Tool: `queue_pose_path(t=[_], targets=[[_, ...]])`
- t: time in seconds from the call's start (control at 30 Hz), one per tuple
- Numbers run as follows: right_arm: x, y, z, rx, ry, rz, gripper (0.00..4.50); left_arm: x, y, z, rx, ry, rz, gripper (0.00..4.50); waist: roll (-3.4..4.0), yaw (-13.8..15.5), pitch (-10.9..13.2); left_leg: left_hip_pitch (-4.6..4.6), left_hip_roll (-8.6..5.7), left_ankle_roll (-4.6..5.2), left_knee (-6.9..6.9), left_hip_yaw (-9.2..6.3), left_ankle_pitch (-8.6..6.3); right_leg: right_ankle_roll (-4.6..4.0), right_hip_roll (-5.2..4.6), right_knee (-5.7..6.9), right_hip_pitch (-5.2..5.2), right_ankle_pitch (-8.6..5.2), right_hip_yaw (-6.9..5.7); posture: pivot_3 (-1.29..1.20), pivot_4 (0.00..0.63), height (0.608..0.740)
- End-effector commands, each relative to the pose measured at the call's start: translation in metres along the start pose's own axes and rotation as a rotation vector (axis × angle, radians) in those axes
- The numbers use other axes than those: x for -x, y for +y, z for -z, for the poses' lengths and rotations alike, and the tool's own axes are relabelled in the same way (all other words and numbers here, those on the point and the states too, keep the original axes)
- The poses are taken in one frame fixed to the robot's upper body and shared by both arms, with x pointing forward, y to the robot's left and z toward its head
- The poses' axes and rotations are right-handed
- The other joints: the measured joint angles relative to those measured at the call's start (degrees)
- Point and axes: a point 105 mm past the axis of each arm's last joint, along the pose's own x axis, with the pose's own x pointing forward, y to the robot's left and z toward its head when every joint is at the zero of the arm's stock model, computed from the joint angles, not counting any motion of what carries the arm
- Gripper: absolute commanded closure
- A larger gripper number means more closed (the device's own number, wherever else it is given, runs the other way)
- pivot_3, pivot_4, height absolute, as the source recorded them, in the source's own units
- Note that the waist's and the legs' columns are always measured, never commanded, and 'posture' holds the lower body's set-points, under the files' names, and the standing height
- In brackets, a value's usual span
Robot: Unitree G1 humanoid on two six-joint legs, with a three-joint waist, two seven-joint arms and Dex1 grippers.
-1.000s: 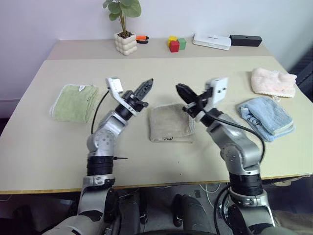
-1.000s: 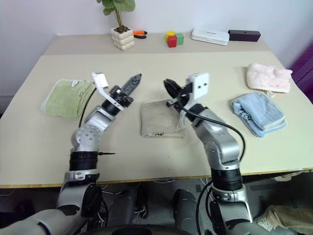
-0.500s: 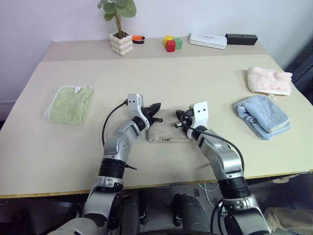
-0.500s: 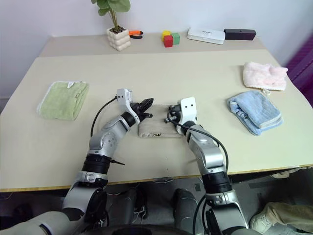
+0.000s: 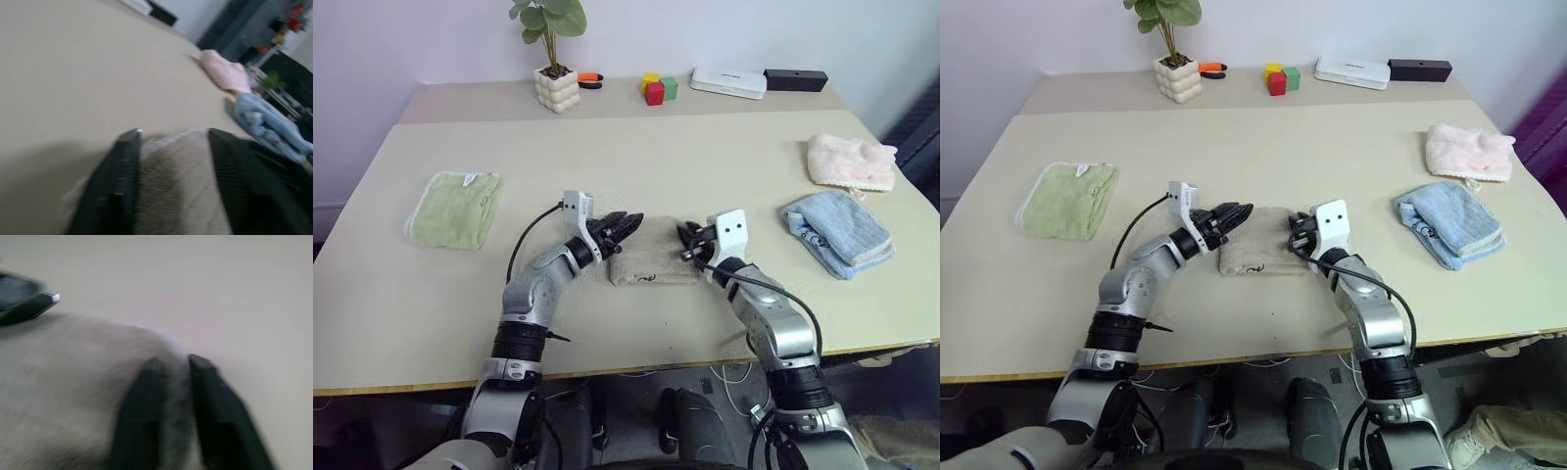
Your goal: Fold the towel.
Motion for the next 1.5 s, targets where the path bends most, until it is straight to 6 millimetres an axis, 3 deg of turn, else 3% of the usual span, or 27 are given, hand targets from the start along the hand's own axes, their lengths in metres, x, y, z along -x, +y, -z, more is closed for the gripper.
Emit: queue_pose_path(t=[0.03,0.13,0.17,0.3,0.43,0.53,0.67,0.77,0.9,1.03,1.23,1.5], targets=[[0.002,-0.007,-0.029,0.022,-0.086,-0.012,1.67,0.001,-0.012,-0.032,-0.064,-0.068,0.081,0.04,0.0,-0.04,0.0,0.0,0.0,0.0,0.0,0.0,0.0,0.0,0.0,0.01,-0.01,0.0,0.0,0.0,0.15,0.74],[0.003,-0.017,-0.041,0.018,-0.116,-0.014,0.15,0.008,-0.012,-0.048,-0.108,-0.078,0.12,0.0,0.01,-0.1,0.0,0.0,0.0,0.0,-0.02,0.02,0.0,0.01,0.0,0.03,-0.04,0.0,0.0,0.0,0.15,0.74],[0.004,-0.021,-0.047,0.048,-0.134,-0.02,0.03,0.011,-0.01,-0.05,-0.13,-0.061,0.115,0.0,0.01,-0.11,0.01,0.0,0.0,0.0,-0.02,0.03,0.0,0.01,0.0,0.05,-0.04,0.0,0.0,0.0,0.15,0.74],[0.014,-0.015,-0.067,0.179,-0.199,-0.171,0.03,0.025,-0.007,-0.045,-0.092,0.067,0.145,0.0,0.02,-0.11,0.01,0.0,-0.01,-0.01,-0.02,0.05,0.01,0.02,0.0,0.07,-0.05,-0.01,0.01,0.0,0.15,0.74],[0.04,0.0,-0.078,0.199,-0.228,-0.422,0.03,0.044,-0.004,-0.047,-0.024,0.139,0.195,0.0,0.01,-0.07,0.03,0.01,0.0,-0.01,-0.03,0.03,0.01,0.04,0.0,0.09,-0.05,-0.02,0.01,0.0,0.15,0.74],[0.052,-0.005,-0.081,0.201,-0.198,-0.477,0.03,0.056,-0.001,-0.043,-0.017,0.195,0.204,0.0,0.01,-0.03,0.03,0.02,0.0,-0.02,-0.01,0.03,0.01,0.04,0.0,0.11,-0.05,-0.02,0.02,0.0,0.15,0.74],[0.056,-0.013,-0.086,0.107,-0.185,-0.456,0.03,0.062,-0.006,-0.055,-0.089,0.133,0.264,0.0,0.0,0.11,0.03,0.05,0.0,-0.03,0.0,0.01,0.01,0.02,0.0,0.09,-0.02,-0.02,0.02,0.0,0.15,0.74],[0.056,-0.01,-0.074,0.019,-0.097,-0.441,0.03,0.069,-0.011,-0.062,-0.167,0.091,0.309,0.0,0.01,0.0,0.03,0.05,0.01,-0.04,0.0,0.0,0.01,0.0,-0.01,0.09,-0.03,-0.01,0.03,0.0,0.15,0.74],[0.051,-0.015,-0.044,-0.142,0.069,-0.282,0.03,0.087,-0.014,-0.07,-0.247,0.067,0.375,0.0,0.01,-0.08,0.02,0.05,0.05,-0.06,-0.04,0.0,0.01,-0.02,-0.01,0.13,-0.09,-0.02,0.03,0.0,0.15,0.74],[0.046,-0.014,-0.047,-0.26,0.106,-0.195,0.03,0.101,-0.015,-0.075,-0.302,0.065,0.423,0.0,0.02,-0.02,0.03,-0.02,0.08,-0.09,-0.03,0.04,0.02,-0.04,-0.04,0.24,-0.25,-0.02,0.08,0.0,0.15,0.74],[0.043,-0.006,-0.041,-0.284,0.232,-0.156,0.03,0.111,-0.014,-0.089,-0.369,-0.013,0.455,0.0,0.02,0.09,0.02,-0.05,0.07,-0.06,-0.02,0.03,0.0,-0.21,-0.16,0.26,-0.25,-0.11,0.07,0.0,0.15,0.74],[0.049,-0.008,-0.01,-0.329,0.406,-0.097,0.03,0.113,-0.011,-0.066,-0.364,0.061,0.448,0.0,0.02,-0.06,0.02,-0.05,0.03,-0.04,-0.02,0.05,0.01,-0.03,-0.14,0.35,-0.27,-0.02,0.07,0.0,0.15,0.74]])
